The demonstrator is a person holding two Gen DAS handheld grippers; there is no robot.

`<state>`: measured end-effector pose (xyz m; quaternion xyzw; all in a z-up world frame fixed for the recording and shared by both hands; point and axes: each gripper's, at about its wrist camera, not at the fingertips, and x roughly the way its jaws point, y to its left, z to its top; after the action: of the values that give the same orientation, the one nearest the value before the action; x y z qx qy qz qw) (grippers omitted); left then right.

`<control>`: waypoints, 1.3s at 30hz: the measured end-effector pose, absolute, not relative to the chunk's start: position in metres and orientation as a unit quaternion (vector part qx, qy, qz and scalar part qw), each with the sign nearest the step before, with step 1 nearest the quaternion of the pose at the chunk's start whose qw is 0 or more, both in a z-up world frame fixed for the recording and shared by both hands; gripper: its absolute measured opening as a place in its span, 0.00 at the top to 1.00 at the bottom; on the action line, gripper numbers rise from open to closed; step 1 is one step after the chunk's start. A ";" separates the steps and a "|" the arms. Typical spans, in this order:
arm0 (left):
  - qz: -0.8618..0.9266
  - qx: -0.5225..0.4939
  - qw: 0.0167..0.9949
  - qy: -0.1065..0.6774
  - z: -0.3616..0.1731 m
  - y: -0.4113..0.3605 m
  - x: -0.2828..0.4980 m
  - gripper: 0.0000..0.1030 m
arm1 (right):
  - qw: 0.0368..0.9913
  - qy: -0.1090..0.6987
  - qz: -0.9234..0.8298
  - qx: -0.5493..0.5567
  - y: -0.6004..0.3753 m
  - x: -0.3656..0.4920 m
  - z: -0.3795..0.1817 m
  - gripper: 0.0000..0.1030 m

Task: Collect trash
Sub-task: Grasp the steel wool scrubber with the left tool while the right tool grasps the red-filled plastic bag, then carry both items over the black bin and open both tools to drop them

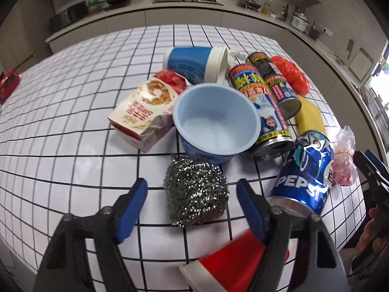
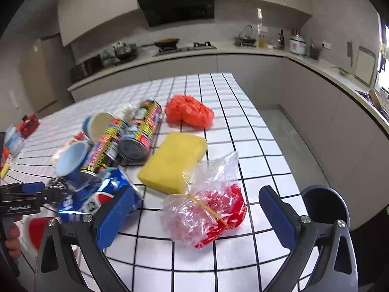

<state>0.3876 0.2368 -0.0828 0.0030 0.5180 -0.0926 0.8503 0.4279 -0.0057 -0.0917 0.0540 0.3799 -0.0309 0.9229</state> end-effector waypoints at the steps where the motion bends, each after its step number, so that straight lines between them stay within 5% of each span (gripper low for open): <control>1: -0.097 0.002 0.848 0.521 -0.085 0.236 0.389 0.43 | 0.920 0.385 -0.034 0.057 -0.005 0.431 -0.096 0.00; 10: -0.132 -0.018 0.849 0.511 -0.087 0.246 0.388 0.54 | 0.908 0.410 -0.040 0.079 -0.008 0.442 -0.118 0.04; 12: -0.132 -0.023 0.852 0.505 -0.087 0.247 0.390 0.54 | 0.908 0.410 -0.038 0.082 -0.010 0.443 -0.118 0.17; 19: -0.132 -0.026 0.863 0.487 -0.081 0.248 0.383 0.55 | 0.904 0.417 -0.025 0.089 -0.011 0.441 -0.119 0.23; 23: -0.128 -0.032 0.874 0.468 -0.068 0.256 0.376 0.56 | 0.912 0.397 -0.009 0.099 -0.011 0.434 -0.110 0.40; 39: -0.169 -0.029 0.899 0.403 -0.006 0.219 0.363 0.56 | 0.930 0.343 -0.016 0.128 -0.037 0.401 -0.067 0.46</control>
<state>0.3633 0.2193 -0.0059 -0.0293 0.4028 -0.1690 0.8991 0.4005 -0.0368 -0.0669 0.1278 0.3432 -0.0157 0.9304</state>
